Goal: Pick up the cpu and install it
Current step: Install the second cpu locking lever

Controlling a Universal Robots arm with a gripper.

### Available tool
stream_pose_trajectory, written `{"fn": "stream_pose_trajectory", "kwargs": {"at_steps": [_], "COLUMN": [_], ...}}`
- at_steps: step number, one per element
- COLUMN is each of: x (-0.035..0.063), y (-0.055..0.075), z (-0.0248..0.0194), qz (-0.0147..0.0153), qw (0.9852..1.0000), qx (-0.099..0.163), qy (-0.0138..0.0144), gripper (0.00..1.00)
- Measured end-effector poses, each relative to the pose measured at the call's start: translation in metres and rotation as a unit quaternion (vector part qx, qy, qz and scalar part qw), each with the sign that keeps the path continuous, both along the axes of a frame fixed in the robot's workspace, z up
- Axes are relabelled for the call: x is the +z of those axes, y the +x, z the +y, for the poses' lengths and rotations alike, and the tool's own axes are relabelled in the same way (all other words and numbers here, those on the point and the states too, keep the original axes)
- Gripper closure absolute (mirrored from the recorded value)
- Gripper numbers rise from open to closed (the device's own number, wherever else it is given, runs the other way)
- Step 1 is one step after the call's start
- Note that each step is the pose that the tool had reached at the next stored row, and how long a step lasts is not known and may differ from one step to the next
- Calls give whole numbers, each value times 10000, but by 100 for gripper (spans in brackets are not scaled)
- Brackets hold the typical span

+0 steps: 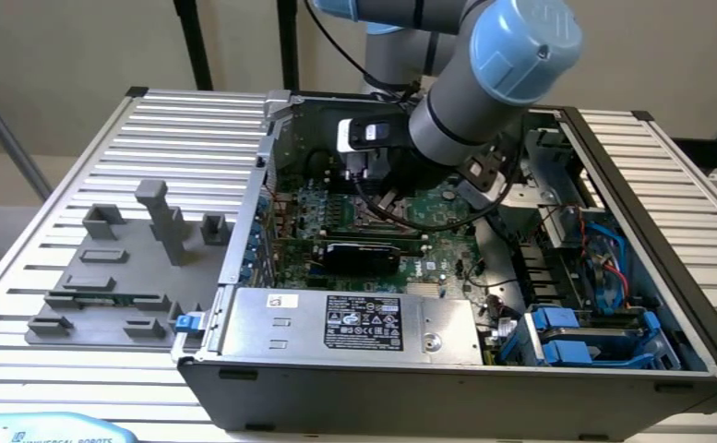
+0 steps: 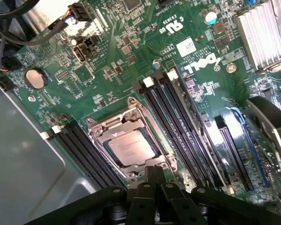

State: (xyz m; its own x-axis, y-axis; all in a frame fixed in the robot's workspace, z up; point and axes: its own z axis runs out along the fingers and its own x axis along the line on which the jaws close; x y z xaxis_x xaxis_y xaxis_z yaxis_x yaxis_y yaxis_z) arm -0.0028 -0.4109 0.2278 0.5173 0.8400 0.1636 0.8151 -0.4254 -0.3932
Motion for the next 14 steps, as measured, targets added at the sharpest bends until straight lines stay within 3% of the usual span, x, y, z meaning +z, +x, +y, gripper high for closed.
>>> {"fn": "stream_pose_trajectory", "kwargs": {"at_steps": [10,14], "x": [56,56], "y": [-128,-139], "z": [-101,-119], "qz": [-28,11], "qw": [10000,10000], "qx": [0,0], "qy": [-24,-24], "gripper": [89,89]}}
